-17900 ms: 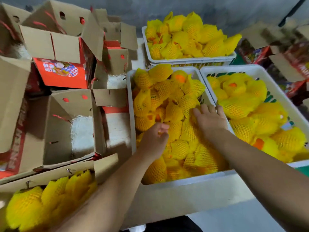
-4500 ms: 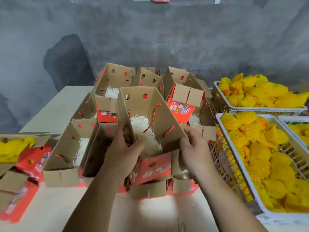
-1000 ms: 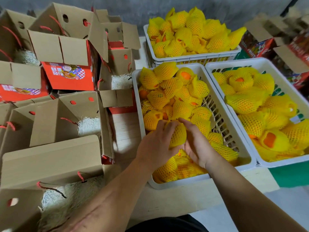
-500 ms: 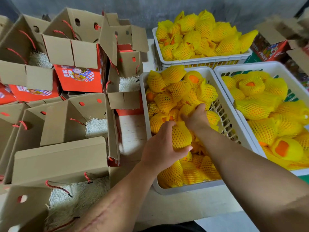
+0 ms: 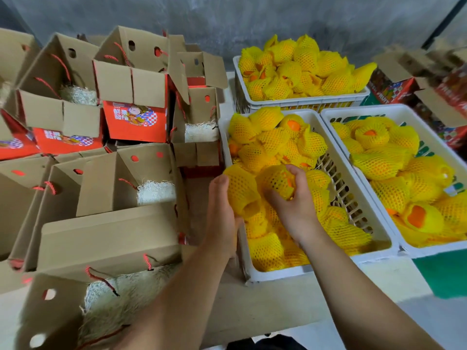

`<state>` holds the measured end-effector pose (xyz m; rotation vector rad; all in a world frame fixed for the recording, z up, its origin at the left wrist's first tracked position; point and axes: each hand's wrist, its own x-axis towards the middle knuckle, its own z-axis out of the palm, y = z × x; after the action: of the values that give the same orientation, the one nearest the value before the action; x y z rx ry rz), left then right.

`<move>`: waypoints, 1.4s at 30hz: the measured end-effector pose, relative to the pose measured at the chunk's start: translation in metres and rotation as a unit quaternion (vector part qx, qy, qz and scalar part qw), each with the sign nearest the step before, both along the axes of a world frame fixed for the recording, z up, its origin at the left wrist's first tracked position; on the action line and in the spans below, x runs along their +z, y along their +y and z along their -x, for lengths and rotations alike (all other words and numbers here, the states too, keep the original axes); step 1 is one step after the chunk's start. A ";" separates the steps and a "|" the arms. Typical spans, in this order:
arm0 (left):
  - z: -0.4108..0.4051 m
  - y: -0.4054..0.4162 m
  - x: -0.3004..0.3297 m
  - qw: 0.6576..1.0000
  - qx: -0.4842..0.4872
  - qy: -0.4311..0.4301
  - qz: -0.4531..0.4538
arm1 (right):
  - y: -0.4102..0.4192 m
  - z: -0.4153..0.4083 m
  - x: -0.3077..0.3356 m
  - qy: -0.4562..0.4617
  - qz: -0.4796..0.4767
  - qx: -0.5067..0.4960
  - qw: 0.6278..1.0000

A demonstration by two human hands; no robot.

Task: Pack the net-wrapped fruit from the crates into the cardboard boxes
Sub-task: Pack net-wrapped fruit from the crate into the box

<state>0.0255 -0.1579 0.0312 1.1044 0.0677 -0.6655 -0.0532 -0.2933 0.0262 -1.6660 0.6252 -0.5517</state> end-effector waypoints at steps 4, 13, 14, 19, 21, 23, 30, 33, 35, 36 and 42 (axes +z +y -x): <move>0.001 0.057 0.012 1.000 0.026 -0.008 0.004 | 0.047 0.009 0.027 -0.024 -0.068 0.084 0.994; -0.004 0.235 0.030 0.996 0.069 -0.029 0.040 | 0.215 -0.023 0.042 -0.051 -0.277 0.188 0.941; -0.003 0.250 0.033 0.996 0.076 -0.020 0.043 | 0.234 -0.026 0.041 -0.057 -0.302 0.192 0.932; 0.001 0.321 0.025 0.995 0.102 0.009 -0.015 | 0.306 -0.032 0.028 -0.036 -0.334 0.186 0.923; 0.001 0.342 0.021 0.995 0.090 0.022 -0.027 | 0.326 -0.033 0.023 -0.028 -0.363 0.189 0.912; -0.001 0.359 0.016 0.995 0.083 0.033 -0.042 | 0.341 -0.035 0.016 -0.006 -0.363 0.186 0.913; -0.020 0.359 -0.012 0.990 0.012 0.109 -0.089 | 0.339 -0.032 -0.007 0.102 -0.336 0.141 0.926; -0.028 0.343 -0.038 0.958 -0.039 -0.013 -0.284 | 0.332 -0.035 -0.024 0.196 -0.251 0.102 0.942; -0.035 0.333 -0.052 0.926 -0.084 -0.056 -0.363 | 0.330 -0.041 -0.031 0.237 -0.228 0.088 0.940; -0.040 0.330 -0.059 0.909 -0.109 -0.065 -0.397 | 0.329 -0.045 -0.034 0.260 -0.209 0.088 0.939; -0.052 0.322 -0.095 0.676 -0.251 -0.163 -0.674 | 0.325 -0.063 -0.054 0.328 -0.206 0.094 0.917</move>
<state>0.0774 0.1639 -0.0635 2.7592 -0.0833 -0.8903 0.0099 0.0313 -0.0279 -1.4634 0.9729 0.2952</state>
